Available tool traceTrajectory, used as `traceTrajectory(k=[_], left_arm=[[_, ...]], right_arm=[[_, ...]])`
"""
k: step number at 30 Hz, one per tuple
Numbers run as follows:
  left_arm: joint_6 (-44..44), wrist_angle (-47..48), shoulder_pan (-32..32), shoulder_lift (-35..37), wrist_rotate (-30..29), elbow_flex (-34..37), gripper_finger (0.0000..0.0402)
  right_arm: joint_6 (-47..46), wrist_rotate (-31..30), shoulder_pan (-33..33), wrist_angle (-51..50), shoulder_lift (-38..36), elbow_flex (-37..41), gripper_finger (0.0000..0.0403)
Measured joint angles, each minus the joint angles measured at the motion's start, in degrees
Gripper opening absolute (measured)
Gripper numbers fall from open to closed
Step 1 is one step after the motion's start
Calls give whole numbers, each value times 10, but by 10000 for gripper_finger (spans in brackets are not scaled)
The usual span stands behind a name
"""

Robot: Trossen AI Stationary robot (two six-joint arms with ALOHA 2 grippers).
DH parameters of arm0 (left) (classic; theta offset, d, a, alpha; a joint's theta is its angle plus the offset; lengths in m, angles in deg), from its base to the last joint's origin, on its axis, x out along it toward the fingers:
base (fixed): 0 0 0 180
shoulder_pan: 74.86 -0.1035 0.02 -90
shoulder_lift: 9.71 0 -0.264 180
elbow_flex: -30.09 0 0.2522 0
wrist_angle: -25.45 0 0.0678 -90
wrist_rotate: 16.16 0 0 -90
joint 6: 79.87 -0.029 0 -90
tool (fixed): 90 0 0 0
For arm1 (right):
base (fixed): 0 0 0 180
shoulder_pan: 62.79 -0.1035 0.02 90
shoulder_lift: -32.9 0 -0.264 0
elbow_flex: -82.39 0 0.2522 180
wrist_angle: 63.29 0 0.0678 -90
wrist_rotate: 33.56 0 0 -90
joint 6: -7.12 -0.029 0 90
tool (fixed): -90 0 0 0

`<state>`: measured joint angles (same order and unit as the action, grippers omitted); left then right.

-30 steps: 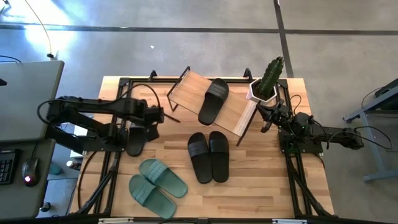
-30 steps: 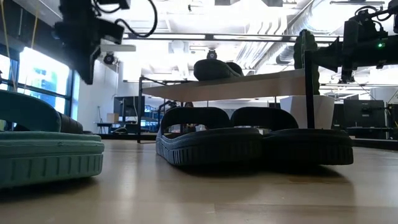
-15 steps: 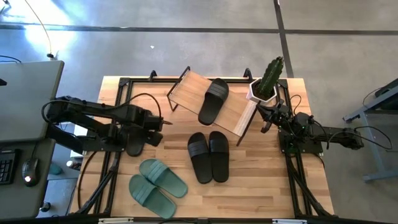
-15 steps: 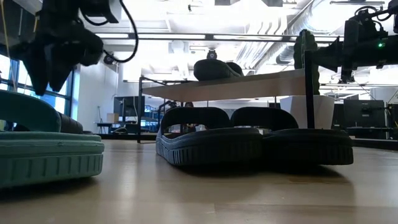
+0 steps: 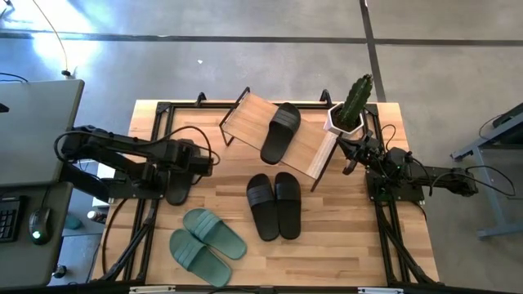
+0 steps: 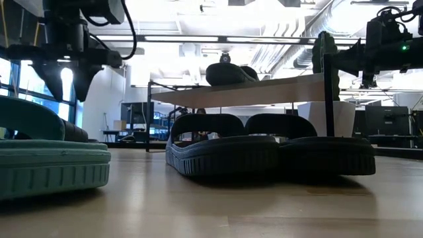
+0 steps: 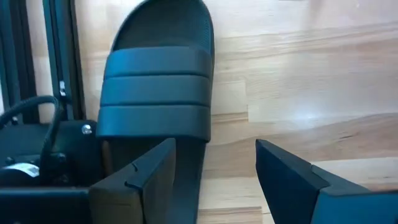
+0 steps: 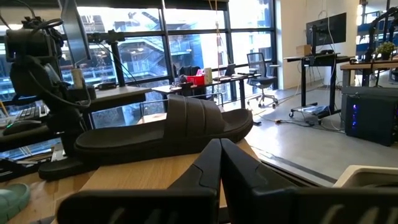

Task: Pick and place slides into the shelf
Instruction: Put the black slide on the shelf

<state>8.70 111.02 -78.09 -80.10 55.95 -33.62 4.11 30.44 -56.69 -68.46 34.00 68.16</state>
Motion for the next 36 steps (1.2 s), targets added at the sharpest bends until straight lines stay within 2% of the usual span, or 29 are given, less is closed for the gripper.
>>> traceTrajectory(k=[5, 7, 11, 14, 17, 27, 32, 36], left_arm=[[24, 3, 4, -1, 5, 0, 205], [59, -1, 23, -7, 8, 0, 205], [188, -59, 91, -8, -15, 21, 205], [322, -90, 143, 0, -70, 43, 205], [458, -80, 188, 1, -135, 64, 205], [480, -90, 149, 0, -174, 121, 205], [478, -94, 130, 0, -176, 155, 205], [469, -136, 122, 0, -175, 168, 205]], right_arm=[[0, 0, 0, 0, 0, 0, 0], [-6, 0, 0, 0, 0, 0, 0], [-37, 0, 0, -1, 0, 0, 0], [-50, 0, 0, -2, 0, 0, 0], [-51, 0, 0, -2, 0, 0, 0], [-51, 0, 0, -3, 0, 0, 0], [-74, 0, 0, -2, 0, 0, 0], [-75, 0, 0, -2, 0, 0, 0]])
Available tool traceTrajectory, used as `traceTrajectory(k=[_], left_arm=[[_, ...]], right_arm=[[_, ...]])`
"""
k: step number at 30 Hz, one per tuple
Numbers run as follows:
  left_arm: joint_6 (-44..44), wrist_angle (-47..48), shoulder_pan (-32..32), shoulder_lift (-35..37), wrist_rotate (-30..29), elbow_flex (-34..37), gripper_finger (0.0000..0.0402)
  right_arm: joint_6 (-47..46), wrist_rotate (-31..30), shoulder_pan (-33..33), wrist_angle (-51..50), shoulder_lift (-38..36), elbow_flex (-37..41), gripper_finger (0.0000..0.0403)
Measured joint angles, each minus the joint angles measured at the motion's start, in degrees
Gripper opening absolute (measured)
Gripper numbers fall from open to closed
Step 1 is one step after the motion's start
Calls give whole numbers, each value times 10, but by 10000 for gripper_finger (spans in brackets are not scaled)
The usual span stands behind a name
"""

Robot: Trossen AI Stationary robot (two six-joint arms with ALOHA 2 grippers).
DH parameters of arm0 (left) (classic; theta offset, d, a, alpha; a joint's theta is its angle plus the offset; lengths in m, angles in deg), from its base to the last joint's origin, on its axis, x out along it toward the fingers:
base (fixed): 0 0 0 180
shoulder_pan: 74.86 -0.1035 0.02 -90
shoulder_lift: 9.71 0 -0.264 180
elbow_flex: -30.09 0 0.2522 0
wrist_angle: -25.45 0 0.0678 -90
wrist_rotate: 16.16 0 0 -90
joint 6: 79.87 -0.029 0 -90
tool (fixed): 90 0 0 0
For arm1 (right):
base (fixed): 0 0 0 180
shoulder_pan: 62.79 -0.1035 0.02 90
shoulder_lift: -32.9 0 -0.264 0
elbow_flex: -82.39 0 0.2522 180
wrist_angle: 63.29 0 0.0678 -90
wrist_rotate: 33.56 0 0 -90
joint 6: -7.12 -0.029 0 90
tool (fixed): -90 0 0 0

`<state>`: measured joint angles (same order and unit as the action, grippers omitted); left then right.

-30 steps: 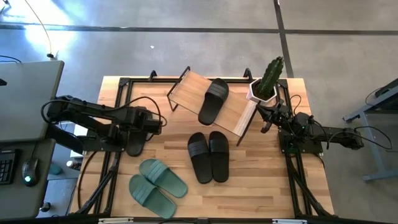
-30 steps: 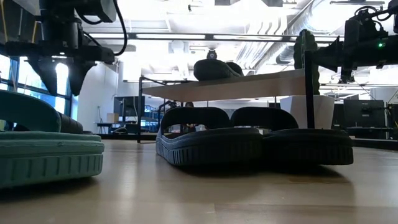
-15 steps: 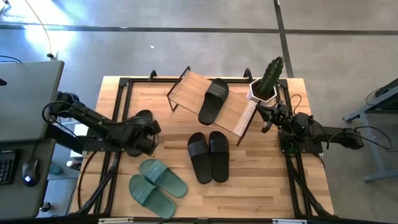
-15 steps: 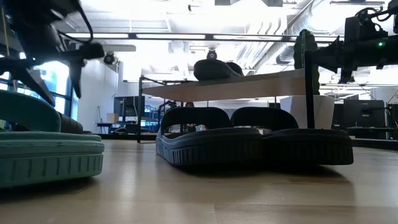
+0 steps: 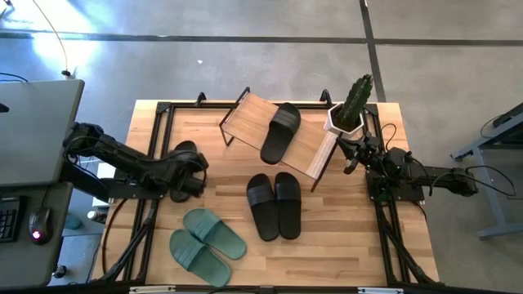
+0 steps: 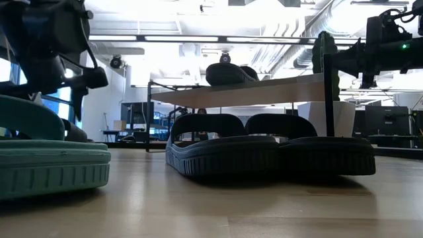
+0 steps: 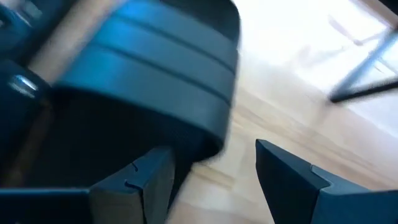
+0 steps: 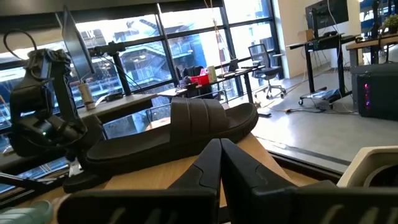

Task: Pick and place slides into the shelf
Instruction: Put the black slide on the shelf

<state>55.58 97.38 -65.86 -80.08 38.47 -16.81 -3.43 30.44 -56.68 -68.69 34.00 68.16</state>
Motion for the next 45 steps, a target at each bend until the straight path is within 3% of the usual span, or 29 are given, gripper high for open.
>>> traceTrajectory(k=[7, 22, 26, 33, 45], left_arm=[[-1, -59, -1, 0, -62, 24, 205], [-36, -148, -70, 0, -90, 73, 199], [-36, -149, -79, 0, -96, 73, 154], [-37, -152, -79, 0, -108, 73, 15], [-41, -175, -70, 5, -136, 53, 5]], right_arm=[[0, 0, 0, 0, 0, 0, 0], [0, 0, 0, 0, 0, 0, 0], [0, 0, 0, 0, 0, 0, 0], [0, 0, 0, 0, 0, 0, 0], [0, 0, 0, 0, 0, 0, 0]])
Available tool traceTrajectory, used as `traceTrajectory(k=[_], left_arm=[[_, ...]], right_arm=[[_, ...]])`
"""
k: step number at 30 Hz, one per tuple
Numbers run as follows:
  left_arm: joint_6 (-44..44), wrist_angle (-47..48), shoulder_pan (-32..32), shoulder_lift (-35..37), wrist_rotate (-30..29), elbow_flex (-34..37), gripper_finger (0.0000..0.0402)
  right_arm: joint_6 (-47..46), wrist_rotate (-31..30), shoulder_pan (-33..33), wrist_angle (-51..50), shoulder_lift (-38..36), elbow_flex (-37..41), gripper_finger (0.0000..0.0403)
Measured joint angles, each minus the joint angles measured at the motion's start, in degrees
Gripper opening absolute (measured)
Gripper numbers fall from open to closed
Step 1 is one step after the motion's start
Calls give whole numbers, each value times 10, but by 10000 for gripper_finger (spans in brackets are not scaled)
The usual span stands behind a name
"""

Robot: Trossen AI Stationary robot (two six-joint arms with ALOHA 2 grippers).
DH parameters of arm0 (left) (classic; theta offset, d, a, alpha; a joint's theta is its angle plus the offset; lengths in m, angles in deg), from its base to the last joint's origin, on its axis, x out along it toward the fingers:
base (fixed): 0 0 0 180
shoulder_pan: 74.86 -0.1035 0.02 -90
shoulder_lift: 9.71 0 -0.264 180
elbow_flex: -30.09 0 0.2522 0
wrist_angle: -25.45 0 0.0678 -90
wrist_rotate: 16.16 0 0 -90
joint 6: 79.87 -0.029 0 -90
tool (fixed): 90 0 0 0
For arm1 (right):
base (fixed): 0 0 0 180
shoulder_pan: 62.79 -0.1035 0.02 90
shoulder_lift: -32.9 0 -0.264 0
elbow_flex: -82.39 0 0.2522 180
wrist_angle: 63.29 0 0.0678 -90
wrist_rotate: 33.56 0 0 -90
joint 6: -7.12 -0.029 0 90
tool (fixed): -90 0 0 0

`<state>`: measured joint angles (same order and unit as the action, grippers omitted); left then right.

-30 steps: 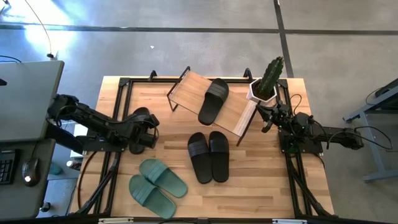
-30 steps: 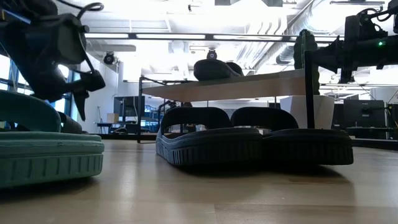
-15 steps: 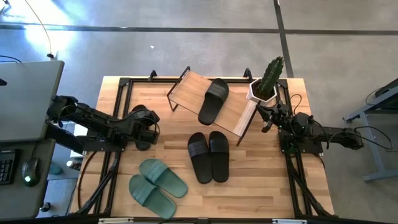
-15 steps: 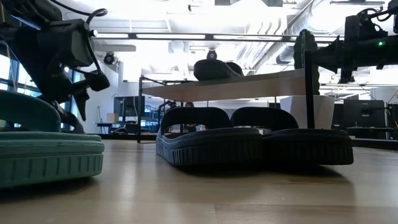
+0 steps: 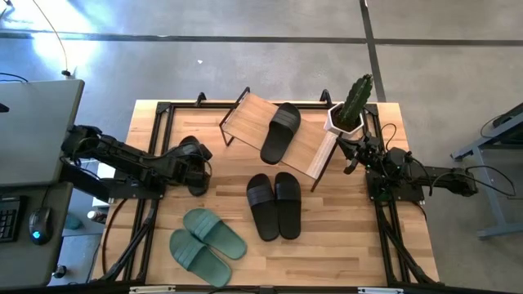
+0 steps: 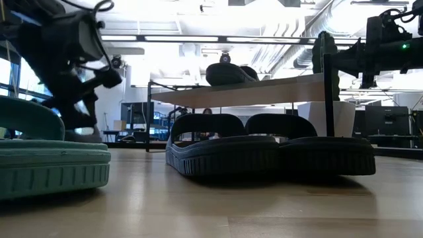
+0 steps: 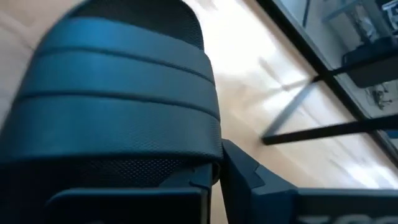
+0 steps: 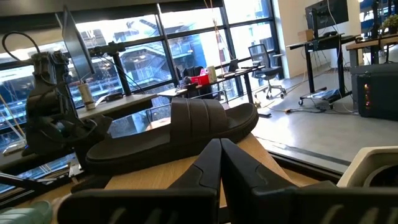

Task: Pick and place slides into the shelf
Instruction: Put the black slide on the shelf

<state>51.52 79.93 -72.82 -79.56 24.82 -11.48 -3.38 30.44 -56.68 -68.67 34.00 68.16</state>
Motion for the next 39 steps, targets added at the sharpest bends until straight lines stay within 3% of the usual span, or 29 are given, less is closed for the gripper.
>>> traceTrajectory(k=[4, 13, 23, 28, 34, 39], left_arm=[[-48, 49, -2, 3, -8, -46, 4], [-101, 252, -2, 4, -56, -210, 2], [-366, 263, -2, 31, -158, -404, 1], [-548, 219, -2, 32, -178, -496, 0], [-839, 36, -4, 32, -161, -554, 0], [-979, -91, -56, 31, -34, -566, 0]], right_arm=[[0, 0, 0, 0, 0, 0, 0], [0, 0, 0, 0, 0, 0, 0], [0, -4, 0, -5, 0, 0, 0], [0, -5, 0, -6, 0, 0, 0], [0, -5, 0, -7, 0, 0, 0], [0, -5, 0, -6, 0, 0, 0]])
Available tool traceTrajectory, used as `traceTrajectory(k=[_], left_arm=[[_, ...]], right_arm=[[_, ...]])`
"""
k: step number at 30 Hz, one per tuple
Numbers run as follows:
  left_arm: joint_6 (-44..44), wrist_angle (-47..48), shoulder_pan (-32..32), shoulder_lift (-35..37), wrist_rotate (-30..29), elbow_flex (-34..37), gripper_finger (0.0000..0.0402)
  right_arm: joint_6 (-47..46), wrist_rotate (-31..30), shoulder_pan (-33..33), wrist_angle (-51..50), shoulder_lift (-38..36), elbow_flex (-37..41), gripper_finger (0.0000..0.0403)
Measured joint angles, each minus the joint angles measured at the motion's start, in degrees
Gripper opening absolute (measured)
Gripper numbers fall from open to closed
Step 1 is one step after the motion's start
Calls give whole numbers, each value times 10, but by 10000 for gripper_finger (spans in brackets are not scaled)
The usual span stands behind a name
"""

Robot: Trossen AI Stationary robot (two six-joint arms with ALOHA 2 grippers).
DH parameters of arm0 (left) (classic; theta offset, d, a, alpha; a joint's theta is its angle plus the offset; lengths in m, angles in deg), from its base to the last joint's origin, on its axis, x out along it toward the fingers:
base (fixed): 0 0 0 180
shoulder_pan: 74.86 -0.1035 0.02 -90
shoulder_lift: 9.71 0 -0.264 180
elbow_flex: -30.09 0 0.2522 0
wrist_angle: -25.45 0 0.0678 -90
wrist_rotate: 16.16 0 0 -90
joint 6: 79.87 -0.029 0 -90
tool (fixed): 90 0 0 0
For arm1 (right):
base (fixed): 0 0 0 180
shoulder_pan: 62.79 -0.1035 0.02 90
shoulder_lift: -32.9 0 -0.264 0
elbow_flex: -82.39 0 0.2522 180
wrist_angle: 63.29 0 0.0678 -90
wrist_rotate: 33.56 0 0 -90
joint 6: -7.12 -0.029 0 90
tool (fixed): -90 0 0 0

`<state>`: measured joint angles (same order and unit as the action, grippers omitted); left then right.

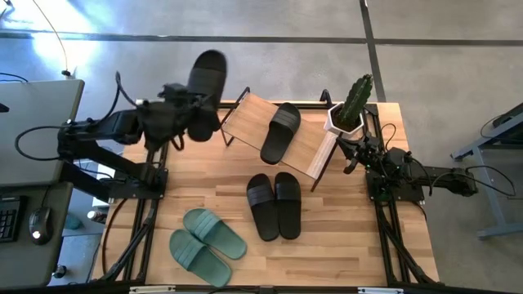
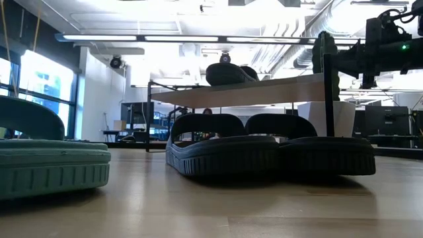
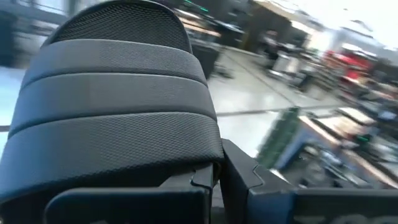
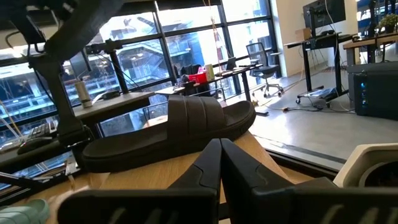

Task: Pick and place slides into the shelf
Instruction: Put the black slide on the shelf

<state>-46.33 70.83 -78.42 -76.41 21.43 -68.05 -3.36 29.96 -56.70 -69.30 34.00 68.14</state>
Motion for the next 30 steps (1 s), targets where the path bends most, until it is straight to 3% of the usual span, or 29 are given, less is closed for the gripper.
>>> traceTrajectory(k=[9, 15, 21, 30], left_arm=[[-5, -53, -155, -56, 262, 0, 0], [-3, -97, -204, -150, 368, 0, 0], [-1, -104, -212, -220, 402, 0, 0], [13, -81, -212, -263, 369, 0, 0]], right_arm=[[-1, 0, 0, 1, 0, 0, 0], [-46, -1, 0, 0, 0, 0, 0], [-45, -5, 0, -2, 0, 0, 0], [-45, -10, 0, -8, 0, 0, 0]])
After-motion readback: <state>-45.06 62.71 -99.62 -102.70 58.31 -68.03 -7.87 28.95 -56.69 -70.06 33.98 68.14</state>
